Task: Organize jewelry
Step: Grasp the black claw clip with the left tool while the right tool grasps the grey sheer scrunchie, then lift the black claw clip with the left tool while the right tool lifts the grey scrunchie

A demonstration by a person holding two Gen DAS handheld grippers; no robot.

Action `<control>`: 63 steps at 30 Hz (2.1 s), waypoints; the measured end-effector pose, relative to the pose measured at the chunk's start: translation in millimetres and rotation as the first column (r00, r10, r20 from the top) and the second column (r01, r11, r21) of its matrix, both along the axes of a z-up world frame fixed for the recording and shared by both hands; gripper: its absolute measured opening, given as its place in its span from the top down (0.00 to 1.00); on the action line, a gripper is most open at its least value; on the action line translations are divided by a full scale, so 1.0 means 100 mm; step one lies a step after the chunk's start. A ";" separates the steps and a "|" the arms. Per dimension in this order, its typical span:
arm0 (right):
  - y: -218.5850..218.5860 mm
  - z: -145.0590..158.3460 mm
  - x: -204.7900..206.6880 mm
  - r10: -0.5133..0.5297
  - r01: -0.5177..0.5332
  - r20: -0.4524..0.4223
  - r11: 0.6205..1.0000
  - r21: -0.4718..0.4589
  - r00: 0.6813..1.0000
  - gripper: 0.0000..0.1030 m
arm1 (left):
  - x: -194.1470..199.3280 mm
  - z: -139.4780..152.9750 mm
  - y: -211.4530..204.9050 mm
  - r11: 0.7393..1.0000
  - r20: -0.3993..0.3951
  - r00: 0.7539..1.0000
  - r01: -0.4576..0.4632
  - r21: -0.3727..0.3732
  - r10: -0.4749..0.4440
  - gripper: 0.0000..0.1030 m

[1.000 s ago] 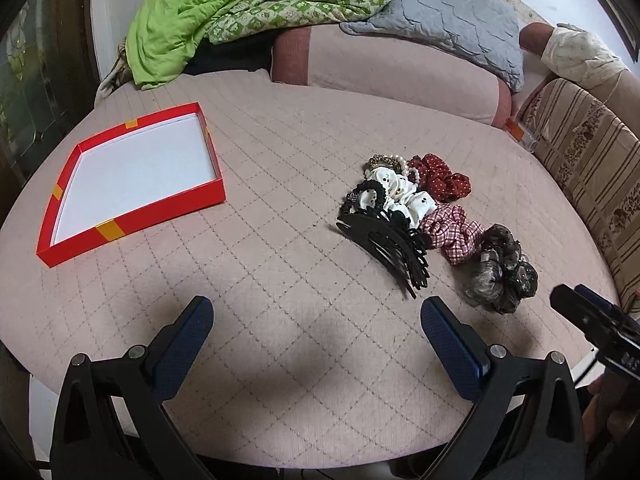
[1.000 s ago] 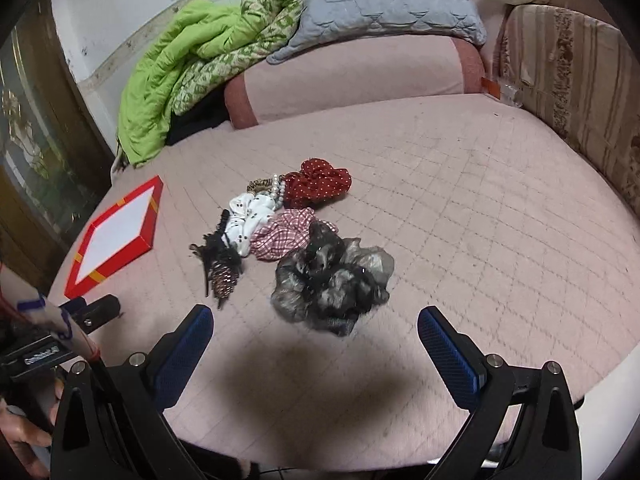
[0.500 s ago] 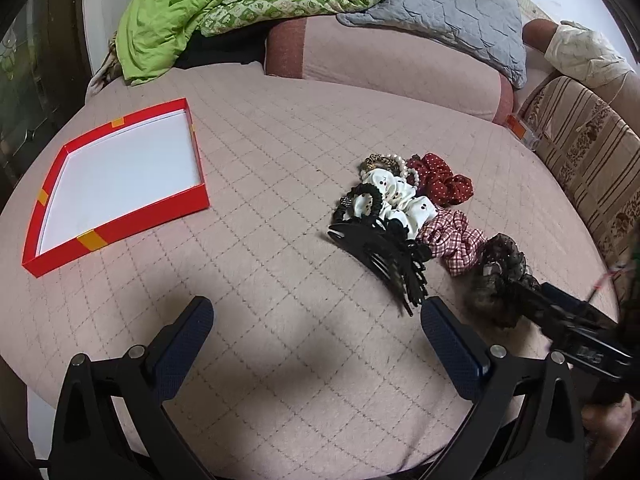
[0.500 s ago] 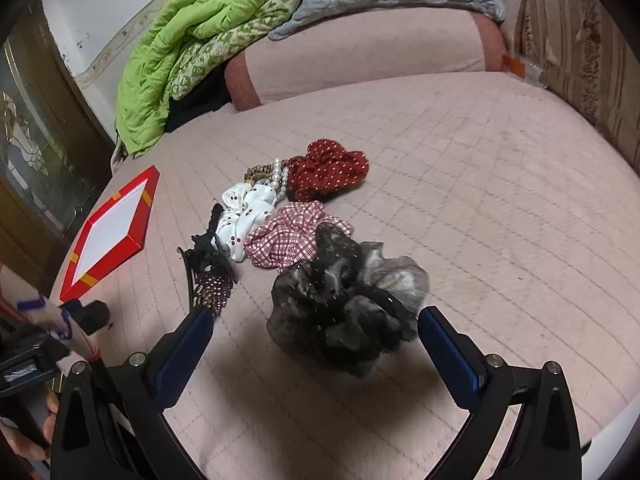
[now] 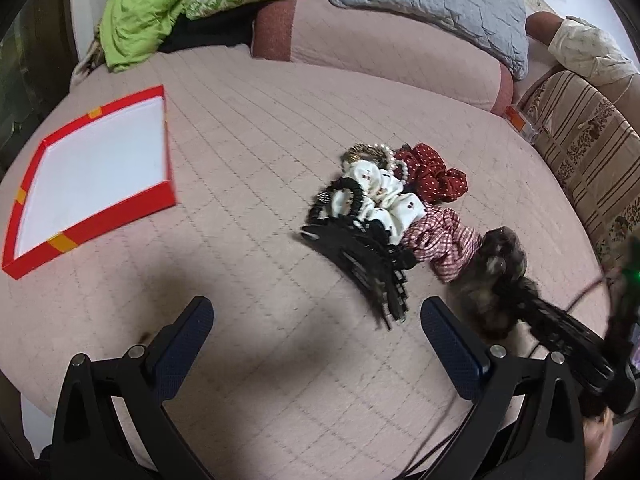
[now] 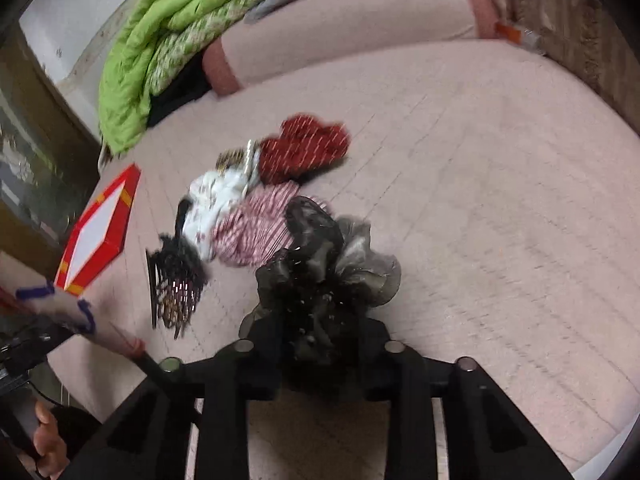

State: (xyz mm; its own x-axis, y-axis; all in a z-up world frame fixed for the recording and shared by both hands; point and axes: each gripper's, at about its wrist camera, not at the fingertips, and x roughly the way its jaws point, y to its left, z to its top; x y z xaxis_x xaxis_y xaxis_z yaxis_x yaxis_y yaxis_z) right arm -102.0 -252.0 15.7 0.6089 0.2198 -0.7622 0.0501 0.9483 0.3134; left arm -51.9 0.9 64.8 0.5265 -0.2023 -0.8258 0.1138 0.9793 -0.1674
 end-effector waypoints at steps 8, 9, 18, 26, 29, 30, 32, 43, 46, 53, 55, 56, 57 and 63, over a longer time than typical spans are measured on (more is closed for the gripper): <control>-0.21 0.31 -0.21 -0.097 0.097 0.157 0.995 0.006 0.983 0.75 | 0.35 -0.26 -0.33 1.000 -0.077 0.997 -0.015 -0.009 0.014 0.00; -0.22 0.32 -0.22 -0.097 0.096 0.163 0.995 0.013 0.982 0.75 | 0.37 -0.29 -0.37 1.000 -0.073 0.997 -0.012 0.006 0.013 0.00; -0.25 0.33 -0.21 -0.094 0.086 0.168 0.995 0.053 0.981 0.75 | 0.50 -0.55 -0.34 0.999 -0.045 0.999 -0.005 0.044 0.007 0.28; -0.17 0.35 -0.21 -0.061 0.052 0.181 0.997 0.054 0.982 0.75 | 0.33 -0.52 -0.28 0.995 -0.004 0.995 0.097 -0.016 -0.097 0.73; -0.12 0.36 -0.22 -0.048 0.040 0.191 0.998 0.042 0.980 0.75 | 0.26 -0.51 -0.23 0.994 0.002 0.995 0.104 -0.035 -0.104 0.74; -0.11 0.36 -0.22 -0.044 0.037 0.193 0.999 0.040 0.980 0.75 | 0.25 -0.51 -0.21 0.994 0.005 0.995 0.104 -0.026 -0.104 0.74; -0.09 0.36 -0.23 -0.036 0.031 0.194 0.999 0.029 0.980 0.75 | 0.26 -0.52 -0.19 0.994 0.005 0.994 0.106 -0.022 -0.106 0.74; -0.07 0.32 -0.23 -0.014 0.010 0.179 1.000 0.024 0.984 0.73 | 0.34 -0.53 -0.29 0.998 0.001 0.998 0.066 -0.006 -0.066 0.51; -0.07 0.31 -0.22 -0.013 0.008 0.176 1.000 0.027 0.984 0.73 | 0.32 -0.50 -0.36 0.998 0.009 0.998 0.067 -0.002 -0.067 0.45; -0.07 0.31 -0.21 -0.007 0.000 0.173 0.999 0.040 0.985 0.73 | 0.43 -0.57 -0.43 0.999 0.008 0.999 0.042 0.022 -0.042 0.39; -0.06 0.31 -0.21 -0.002 -0.005 0.175 0.999 0.038 0.985 0.73 | 0.43 -0.59 -0.43 0.998 0.033 0.999 0.035 0.045 -0.037 0.39; -0.06 0.32 -0.21 0.000 -0.007 0.175 0.999 0.036 0.984 0.73 | 0.43 -0.60 -0.42 0.998 0.044 0.998 0.032 0.046 -0.034 0.39; -0.05 0.32 -0.21 0.002 -0.008 0.176 0.999 0.035 0.984 0.73 | 0.41 -0.59 -0.40 0.999 0.058 0.998 0.028 0.042 -0.031 0.47; -0.03 0.32 -0.22 0.009 -0.016 0.177 0.999 0.038 0.984 0.73 | 0.30 -0.50 -0.30 0.999 0.105 0.994 0.044 -0.010 -0.043 0.73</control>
